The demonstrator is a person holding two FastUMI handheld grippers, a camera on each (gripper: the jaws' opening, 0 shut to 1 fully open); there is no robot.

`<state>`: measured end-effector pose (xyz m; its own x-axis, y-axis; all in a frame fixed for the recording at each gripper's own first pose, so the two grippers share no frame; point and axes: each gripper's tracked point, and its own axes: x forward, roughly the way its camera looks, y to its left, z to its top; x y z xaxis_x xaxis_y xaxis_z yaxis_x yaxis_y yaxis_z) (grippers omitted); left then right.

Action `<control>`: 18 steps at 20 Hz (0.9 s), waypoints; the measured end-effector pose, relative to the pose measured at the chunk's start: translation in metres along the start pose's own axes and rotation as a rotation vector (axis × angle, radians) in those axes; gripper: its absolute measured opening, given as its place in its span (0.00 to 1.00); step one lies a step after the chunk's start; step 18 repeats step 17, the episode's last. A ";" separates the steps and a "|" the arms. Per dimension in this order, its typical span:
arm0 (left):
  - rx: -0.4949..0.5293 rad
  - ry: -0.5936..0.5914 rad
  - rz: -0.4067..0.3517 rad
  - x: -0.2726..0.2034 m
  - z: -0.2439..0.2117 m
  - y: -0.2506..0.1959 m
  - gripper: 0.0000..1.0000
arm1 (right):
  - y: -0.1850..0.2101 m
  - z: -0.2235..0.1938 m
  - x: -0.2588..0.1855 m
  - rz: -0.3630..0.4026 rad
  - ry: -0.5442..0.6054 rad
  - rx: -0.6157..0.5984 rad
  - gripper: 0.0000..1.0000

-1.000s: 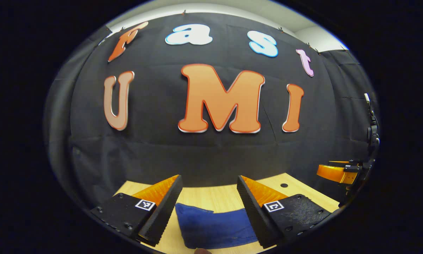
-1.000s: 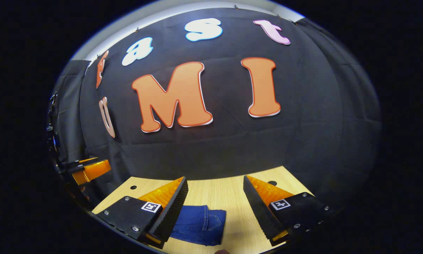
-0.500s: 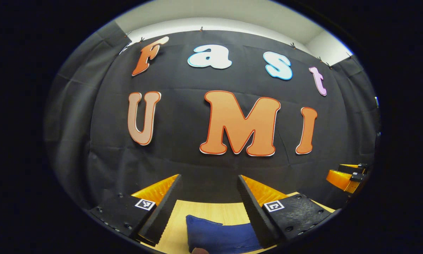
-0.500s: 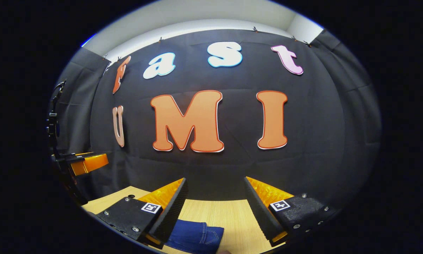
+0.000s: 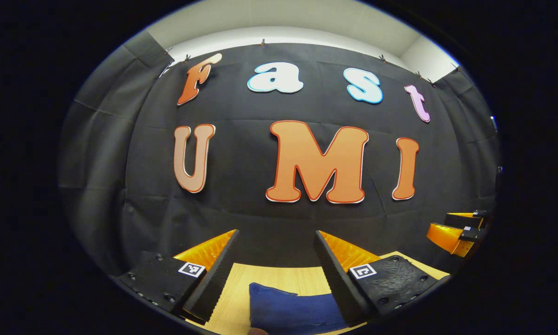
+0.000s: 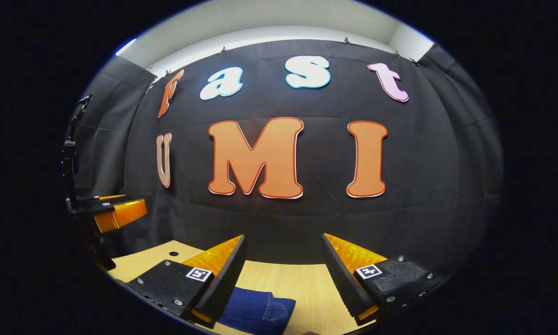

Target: Grasp the waist and the cuffs of the jeans and fold them to make the two legs overlap; first hold the waist and fold one-third of the jeans toward the cuffs, then hold the cuffs and fold the remaining one-third in the same direction to finish folding.

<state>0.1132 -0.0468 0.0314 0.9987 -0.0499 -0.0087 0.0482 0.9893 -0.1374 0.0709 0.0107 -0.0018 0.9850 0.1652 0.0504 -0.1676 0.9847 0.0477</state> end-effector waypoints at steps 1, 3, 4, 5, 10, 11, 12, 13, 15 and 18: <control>-0.004 0.002 -0.007 0.000 -0.002 -0.003 0.99 | -0.002 -0.001 -0.003 -0.005 0.002 0.002 0.96; -0.026 0.009 -0.016 -0.001 -0.006 -0.008 0.97 | -0.004 0.000 -0.006 -0.017 -0.004 -0.017 0.96; -0.027 0.009 -0.018 -0.002 -0.006 -0.010 0.96 | -0.005 -0.001 -0.007 -0.021 -0.008 -0.025 0.96; -0.023 0.007 -0.020 -0.001 -0.006 -0.010 0.97 | -0.005 -0.001 -0.008 -0.017 -0.008 -0.026 0.96; 0.002 -0.016 -0.035 -0.002 0.001 -0.022 0.97 | -0.007 -0.004 -0.015 -0.010 -0.007 -0.029 0.96; 0.001 -0.020 -0.033 -0.002 0.001 -0.022 0.94 | -0.006 -0.004 -0.015 -0.006 -0.009 -0.031 0.96; -0.001 -0.018 -0.033 -0.002 0.000 -0.023 0.94 | -0.006 -0.005 -0.014 -0.005 -0.008 -0.030 0.96; -0.001 -0.015 -0.030 -0.004 0.000 -0.022 0.94 | -0.006 -0.005 -0.014 0.002 -0.007 -0.025 0.96; -0.004 -0.017 -0.019 -0.007 0.000 -0.020 0.94 | -0.005 -0.007 -0.012 0.011 -0.005 -0.019 0.96; -0.012 -0.029 -0.009 -0.009 0.003 -0.016 0.94 | -0.003 -0.007 -0.011 0.021 -0.005 -0.020 0.96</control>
